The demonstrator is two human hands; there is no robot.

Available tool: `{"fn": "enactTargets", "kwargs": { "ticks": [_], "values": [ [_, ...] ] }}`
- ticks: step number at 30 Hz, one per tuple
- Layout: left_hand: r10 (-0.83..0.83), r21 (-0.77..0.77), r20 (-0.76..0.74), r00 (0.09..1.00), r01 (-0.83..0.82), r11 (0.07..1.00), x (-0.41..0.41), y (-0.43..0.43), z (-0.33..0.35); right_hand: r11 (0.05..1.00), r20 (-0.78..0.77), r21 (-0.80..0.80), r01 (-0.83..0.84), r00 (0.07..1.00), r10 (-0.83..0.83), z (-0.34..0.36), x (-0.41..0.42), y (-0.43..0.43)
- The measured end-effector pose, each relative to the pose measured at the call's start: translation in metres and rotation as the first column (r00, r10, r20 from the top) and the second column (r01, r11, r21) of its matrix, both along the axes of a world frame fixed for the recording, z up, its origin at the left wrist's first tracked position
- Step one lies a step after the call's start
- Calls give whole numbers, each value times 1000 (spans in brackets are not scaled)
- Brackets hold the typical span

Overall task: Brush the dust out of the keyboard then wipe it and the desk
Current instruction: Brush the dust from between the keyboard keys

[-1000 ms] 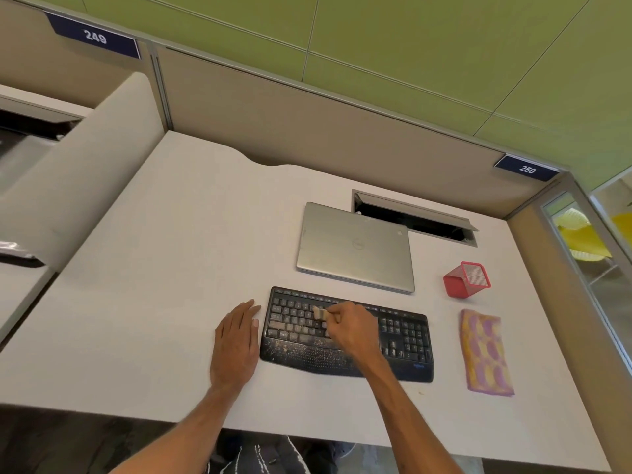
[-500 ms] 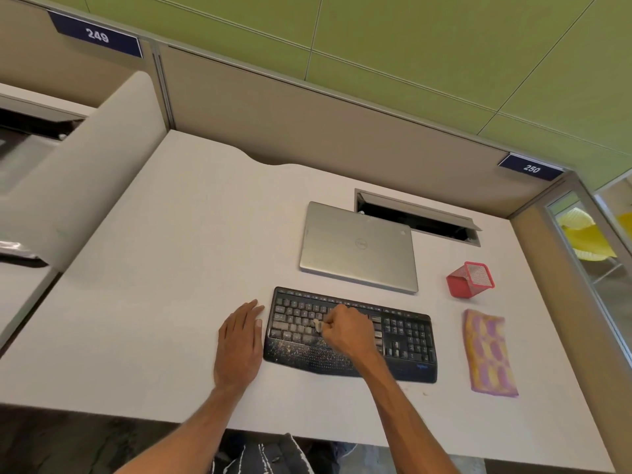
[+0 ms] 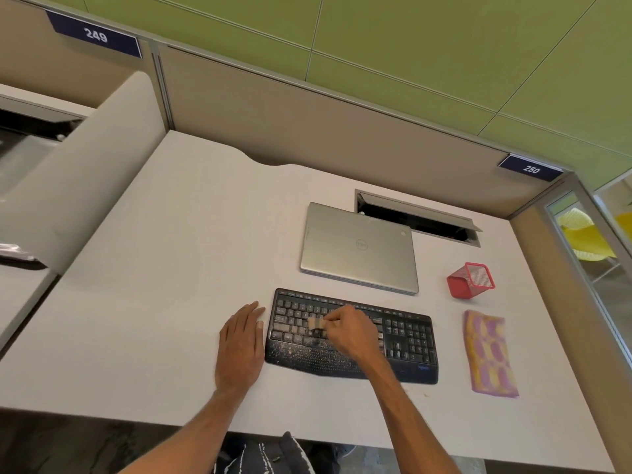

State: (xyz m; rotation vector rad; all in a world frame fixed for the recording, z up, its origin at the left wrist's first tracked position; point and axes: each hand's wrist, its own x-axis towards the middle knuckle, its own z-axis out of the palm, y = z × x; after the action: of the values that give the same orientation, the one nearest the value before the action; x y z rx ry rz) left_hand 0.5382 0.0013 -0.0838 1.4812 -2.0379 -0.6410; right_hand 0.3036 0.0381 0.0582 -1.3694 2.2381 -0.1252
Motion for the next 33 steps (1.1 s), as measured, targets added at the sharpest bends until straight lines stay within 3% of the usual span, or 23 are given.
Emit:
{"fn": "enactTargets", "kwargs": {
  "ticks": [4,11,18,24,28,33],
  "values": [
    [1,1,5,1000,-1,1000,1,0,-2,1000,-152,-10,4,988,-6,2,-2,1],
    [0,-18,13,1000,1,1000,-1,0,-1,993,-138,114,-28,989,44,-3,4,1],
    [-3,-8,2,1000,3,1000,0,0,-1,992,-362,72,-108,923,127,6,9,2],
    [3,-16,-3,1000,-3,1000,0,0,0,993,-259,25,-114,959,117,4,7,5],
    [5,-29,-8,1000,-5,1000,0,1,0,995,-313,9,-102,944,99,3,5,10],
    [1,-29,-4,1000,-2,1000,0,0,-1,991,-234,-12,-135,964,128,-2,3,8]
  ]
}}
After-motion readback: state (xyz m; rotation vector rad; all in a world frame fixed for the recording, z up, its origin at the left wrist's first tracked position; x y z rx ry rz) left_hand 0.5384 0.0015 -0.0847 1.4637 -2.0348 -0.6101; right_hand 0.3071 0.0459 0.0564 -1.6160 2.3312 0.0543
